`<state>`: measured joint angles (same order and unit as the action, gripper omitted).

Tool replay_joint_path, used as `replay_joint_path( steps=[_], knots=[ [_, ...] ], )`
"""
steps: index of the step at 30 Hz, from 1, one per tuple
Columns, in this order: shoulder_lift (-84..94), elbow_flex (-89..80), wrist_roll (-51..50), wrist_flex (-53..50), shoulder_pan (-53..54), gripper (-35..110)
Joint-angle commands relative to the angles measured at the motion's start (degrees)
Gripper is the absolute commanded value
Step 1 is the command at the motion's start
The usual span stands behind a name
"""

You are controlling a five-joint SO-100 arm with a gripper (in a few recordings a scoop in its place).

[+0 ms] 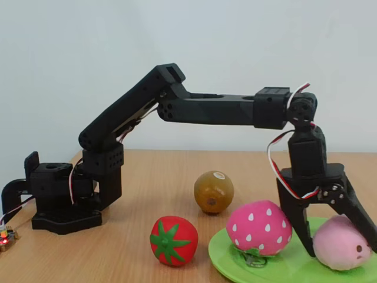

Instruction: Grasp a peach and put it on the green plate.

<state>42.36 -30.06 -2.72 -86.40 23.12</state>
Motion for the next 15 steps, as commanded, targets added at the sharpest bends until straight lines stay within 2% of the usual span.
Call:
replay_joint_path(
  steps=[1,10,15],
  knots=[
    [3.25,1.49,-1.14,-0.70,0.35,45],
    [4.31,2.90,-1.76,-2.20,-0.79,47],
    [5.01,3.43,-5.71,-3.08,-1.41,48]
  ],
)
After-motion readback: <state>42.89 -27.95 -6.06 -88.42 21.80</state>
